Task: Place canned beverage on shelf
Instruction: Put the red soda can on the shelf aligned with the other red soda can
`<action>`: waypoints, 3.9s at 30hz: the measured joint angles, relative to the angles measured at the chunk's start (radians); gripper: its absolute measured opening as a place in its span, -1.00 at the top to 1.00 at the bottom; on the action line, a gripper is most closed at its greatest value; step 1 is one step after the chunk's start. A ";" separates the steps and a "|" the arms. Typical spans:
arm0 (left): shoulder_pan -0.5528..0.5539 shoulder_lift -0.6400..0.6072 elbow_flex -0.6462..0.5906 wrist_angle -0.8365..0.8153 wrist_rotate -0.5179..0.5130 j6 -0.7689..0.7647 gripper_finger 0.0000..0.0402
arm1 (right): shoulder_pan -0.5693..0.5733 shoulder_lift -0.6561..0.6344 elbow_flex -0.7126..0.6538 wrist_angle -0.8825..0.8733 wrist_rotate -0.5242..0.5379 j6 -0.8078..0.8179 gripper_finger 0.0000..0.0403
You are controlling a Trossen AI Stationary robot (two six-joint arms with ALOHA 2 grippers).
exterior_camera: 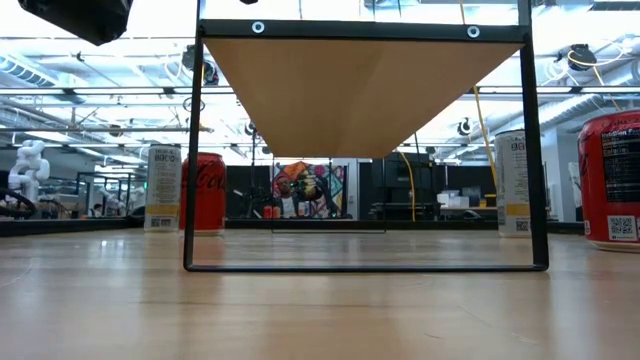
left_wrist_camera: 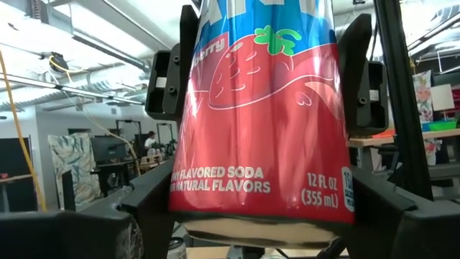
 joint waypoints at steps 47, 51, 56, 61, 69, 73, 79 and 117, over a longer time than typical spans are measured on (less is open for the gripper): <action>-0.124 -0.046 0.000 -0.132 -0.372 0.048 -0.96 | -0.002 -0.136 -0.002 -0.335 -0.007 0.018 -0.37; -0.135 -0.046 0.000 -0.147 -0.375 0.048 -0.96 | -0.001 -0.136 -0.002 -0.345 -0.012 0.019 -0.37; -0.142 -0.046 0.000 -0.153 -0.382 0.047 -0.96 | -0.001 -0.136 -0.002 -0.358 -0.013 0.021 -0.37; -0.142 -0.046 0.000 -0.212 -0.425 -0.013 -0.96 | -0.002 -0.136 -0.002 -0.368 -0.008 0.021 -0.36; -0.178 -0.073 0.000 -0.271 -0.517 -0.004 -0.96 | -0.002 -0.137 -0.002 -0.391 -0.004 0.021 -0.36; -0.217 -0.132 -0.001 -0.381 -0.552 -0.030 -0.96 | -0.002 -0.153 -0.001 -0.461 -0.009 0.032 -0.36; -0.288 -0.245 -0.001 -0.602 -0.571 -0.106 -0.96 | -0.008 -0.232 -0.001 -0.595 -0.007 0.058 -0.36; -0.173 -0.600 -0.001 -1.277 -0.204 -0.365 -0.96 | -0.416 -0.289 0.000 -1.033 -0.206 0.072 -0.36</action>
